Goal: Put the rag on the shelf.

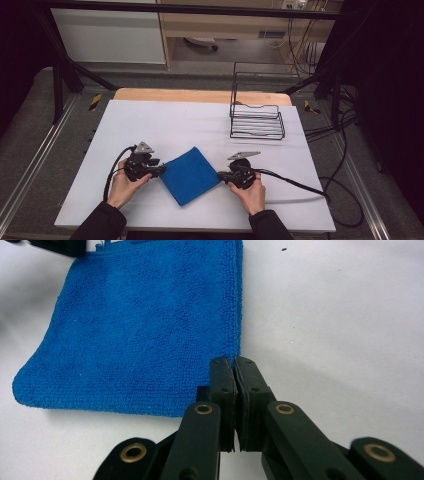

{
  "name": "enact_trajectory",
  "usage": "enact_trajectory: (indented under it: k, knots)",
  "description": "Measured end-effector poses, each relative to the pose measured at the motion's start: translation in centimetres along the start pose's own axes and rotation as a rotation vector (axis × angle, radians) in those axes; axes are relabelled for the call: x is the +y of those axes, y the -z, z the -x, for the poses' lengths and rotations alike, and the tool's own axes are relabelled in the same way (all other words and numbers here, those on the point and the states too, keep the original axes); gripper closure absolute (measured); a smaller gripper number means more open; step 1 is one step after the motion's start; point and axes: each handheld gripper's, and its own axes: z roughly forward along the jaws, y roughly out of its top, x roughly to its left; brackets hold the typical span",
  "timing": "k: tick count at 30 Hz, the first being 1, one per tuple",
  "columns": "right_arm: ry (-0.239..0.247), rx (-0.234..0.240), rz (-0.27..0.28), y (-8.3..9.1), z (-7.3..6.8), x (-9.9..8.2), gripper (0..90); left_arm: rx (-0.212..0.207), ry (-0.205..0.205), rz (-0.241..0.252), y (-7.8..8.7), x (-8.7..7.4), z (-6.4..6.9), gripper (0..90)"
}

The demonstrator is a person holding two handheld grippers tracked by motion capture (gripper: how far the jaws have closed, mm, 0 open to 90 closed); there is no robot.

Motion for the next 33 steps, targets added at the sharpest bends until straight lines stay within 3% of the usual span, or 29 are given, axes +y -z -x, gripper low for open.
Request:
enact_trajectory:
  k: [5, 7, 11, 16, 19, 20, 21, 24, 28, 29, 33]
  knots:
    - [0.008, -0.002, -0.006, 0.4, 0.1, 0.1, 88.1, -0.056, -0.002, -0.048, -0.7, -0.2, 0.4, 68.9]
    - [0.014, -0.004, -0.01, 0.6, 0.1, 0.1, 88.1, -0.056, -0.005, -0.053, -0.7, -0.3, 0.6, 70.8]
    - [0.019, -0.013, -0.018, 1.1, 0.3, 0.3, 88.2, -0.081, 0.011, -0.065, -0.7, -0.3, 0.9, 85.6]
    - [0.03, -0.031, -0.024, 1.6, 0.5, 0.5, 88.3, -0.082, 0.013, -0.048, -0.7, -0.2, 1.6, 87.6]
    - [0.022, -0.031, -0.022, 1.8, 0.8, 0.5, 88.2, -0.045, -0.03, -0.024, -0.8, -0.1, 2.2, 86.0]
    - [0.02, -0.031, -0.02, 1.8, 0.9, 0.5, 88.2, -0.016, -0.044, -0.008, -0.9, 0.0, 2.3, 81.3]
    - [0.014, -0.042, -0.026, 1.8, 1.2, 0.4, 88.0, -0.002, -0.049, -0.005, -1.1, 0.1, 2.3, 67.1]
    - [0.014, -0.05, -0.024, 1.6, 1.4, 0.2, 87.7, -0.012, -0.042, -0.021, -1.6, 0.0, 2.1, 64.9]
    - [0.024, -0.065, -0.027, 1.3, 1.4, 0.1, 87.4, -0.056, -0.009, -0.031, -1.6, 0.0, 2.0, 71.0]
    - [0.027, -0.071, -0.028, 1.1, 1.5, 0.0, 87.4, -0.064, -0.005, -0.03, -1.6, -0.1, 2.1, 77.0]
    - [0.027, -0.072, -0.028, 1.0, 1.5, 0.0, 87.6, -0.08, 0.003, -0.045, -1.6, 0.0, 2.1, 84.5]
